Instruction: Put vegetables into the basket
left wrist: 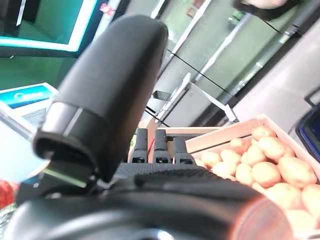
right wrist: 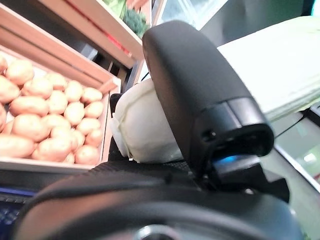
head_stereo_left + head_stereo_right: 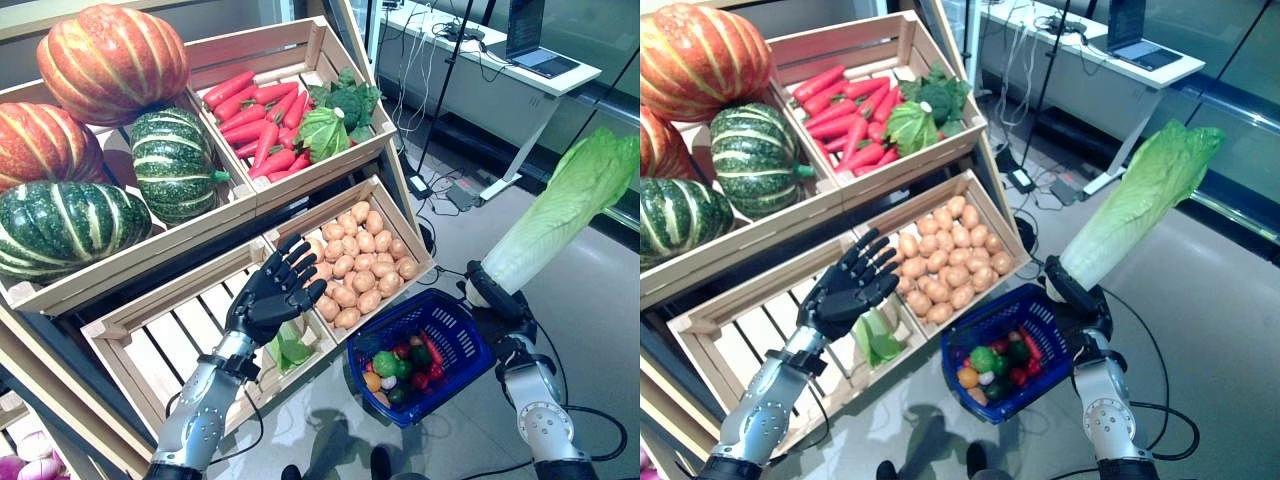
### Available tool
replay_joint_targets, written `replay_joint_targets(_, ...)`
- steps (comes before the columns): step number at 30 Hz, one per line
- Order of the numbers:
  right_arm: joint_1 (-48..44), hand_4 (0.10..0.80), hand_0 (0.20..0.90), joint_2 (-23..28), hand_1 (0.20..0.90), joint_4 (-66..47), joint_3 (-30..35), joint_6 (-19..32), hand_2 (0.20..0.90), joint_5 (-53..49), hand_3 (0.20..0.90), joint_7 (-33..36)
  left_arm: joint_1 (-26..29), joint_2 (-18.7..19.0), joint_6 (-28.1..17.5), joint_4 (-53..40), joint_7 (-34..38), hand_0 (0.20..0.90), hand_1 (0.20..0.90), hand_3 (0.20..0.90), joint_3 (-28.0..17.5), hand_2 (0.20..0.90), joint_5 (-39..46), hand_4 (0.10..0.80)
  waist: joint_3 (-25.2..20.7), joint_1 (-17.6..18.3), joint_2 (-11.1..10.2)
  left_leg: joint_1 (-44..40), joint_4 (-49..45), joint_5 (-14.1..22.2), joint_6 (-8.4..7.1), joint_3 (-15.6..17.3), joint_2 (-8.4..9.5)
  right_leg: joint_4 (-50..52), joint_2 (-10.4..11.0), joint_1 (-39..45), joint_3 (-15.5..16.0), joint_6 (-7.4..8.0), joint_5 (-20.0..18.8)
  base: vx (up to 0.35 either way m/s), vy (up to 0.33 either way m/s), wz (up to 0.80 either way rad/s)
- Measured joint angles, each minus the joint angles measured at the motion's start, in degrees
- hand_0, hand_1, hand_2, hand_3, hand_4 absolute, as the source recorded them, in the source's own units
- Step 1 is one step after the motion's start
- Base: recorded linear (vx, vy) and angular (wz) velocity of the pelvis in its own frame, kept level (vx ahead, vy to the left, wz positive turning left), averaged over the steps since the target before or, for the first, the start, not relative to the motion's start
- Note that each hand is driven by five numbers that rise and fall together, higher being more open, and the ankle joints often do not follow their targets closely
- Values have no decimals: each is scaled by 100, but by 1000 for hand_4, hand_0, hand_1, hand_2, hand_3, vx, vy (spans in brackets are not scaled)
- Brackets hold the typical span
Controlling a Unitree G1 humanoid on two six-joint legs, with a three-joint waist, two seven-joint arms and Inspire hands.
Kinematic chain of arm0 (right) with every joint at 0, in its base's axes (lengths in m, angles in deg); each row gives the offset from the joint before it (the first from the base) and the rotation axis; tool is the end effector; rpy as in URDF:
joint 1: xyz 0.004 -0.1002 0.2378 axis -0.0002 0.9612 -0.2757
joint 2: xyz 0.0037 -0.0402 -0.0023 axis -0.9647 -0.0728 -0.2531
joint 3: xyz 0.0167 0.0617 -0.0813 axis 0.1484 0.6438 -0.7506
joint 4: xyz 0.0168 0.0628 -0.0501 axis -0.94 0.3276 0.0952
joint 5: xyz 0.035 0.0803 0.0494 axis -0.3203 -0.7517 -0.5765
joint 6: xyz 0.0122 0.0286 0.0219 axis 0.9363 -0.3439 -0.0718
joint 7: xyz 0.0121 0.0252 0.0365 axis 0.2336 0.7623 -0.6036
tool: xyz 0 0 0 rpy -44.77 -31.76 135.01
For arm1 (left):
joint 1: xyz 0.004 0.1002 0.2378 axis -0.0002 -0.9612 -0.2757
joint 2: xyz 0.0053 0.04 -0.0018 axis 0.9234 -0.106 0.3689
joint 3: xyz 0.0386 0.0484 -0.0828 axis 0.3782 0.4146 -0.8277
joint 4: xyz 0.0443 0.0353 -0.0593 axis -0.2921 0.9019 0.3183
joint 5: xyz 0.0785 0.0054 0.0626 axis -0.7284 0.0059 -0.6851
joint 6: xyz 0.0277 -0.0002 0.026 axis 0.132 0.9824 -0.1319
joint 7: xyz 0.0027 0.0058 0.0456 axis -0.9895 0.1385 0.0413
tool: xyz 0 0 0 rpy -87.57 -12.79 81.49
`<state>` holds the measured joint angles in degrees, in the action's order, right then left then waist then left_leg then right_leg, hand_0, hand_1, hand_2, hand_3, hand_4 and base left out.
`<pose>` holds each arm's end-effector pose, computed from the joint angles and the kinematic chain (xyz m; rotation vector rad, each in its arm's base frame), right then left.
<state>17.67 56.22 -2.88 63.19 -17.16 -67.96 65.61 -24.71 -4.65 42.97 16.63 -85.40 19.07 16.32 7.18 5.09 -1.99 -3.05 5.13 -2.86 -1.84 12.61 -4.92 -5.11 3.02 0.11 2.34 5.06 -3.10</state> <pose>0.1934 -0.2218 0.0393 0.8644 0.1072 -0.3096 0.1956 0.2045 0.0463 -0.5569 -0.0162 -0.3159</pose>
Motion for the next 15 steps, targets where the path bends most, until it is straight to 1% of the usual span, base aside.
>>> replay_joint_targets(3,68,400,300,-242,300,247,-122,151,300,1,300,55,1,2,-4,0,3,900,900,900,46,900,0,800,16,-20,-7,0,0,-1,0,-10,7,0,8,5,13,0,0,0,0,0)
replay_joint_targets(7,250,400,300,-558,300,740,-387,459,300,0,300,78,1,1,-8,-16,27,900,900,900,244,900,-1,800,88,-49,5,17,0,-3,-3,-47,8,-18,15,5,93,-2,7,-4,-17,5)
replay_joint_targets(10,268,400,300,-612,300,1153,-576,620,300,0,300,84,56,0,-197,-91,37,900,900,900,371,900,2,800,200,-73,104,325,-2,-92,13,-145,27,4,28,-256,144,-3,-25,-231,-8,15)
replay_joint_targets(12,85,400,300,-606,300,1502,-598,731,300,-6,300,82,212,2,-335,-104,35,900,900,900,410,900,1,800,482,-137,182,496,-4,-171,30,-167,35,6,30,-414,159,-10,-120,-258,-30,8)
replay_joint_targets(15,-222,400,300,-592,300,1986,-670,824,300,-195,300,78,485,4,-538,-104,37,900,900,900,418,900,3,800,837,-163,256,806,-7,-294,30,-298,42,7,23,-658,274,-30,-192,-218,-42,18)
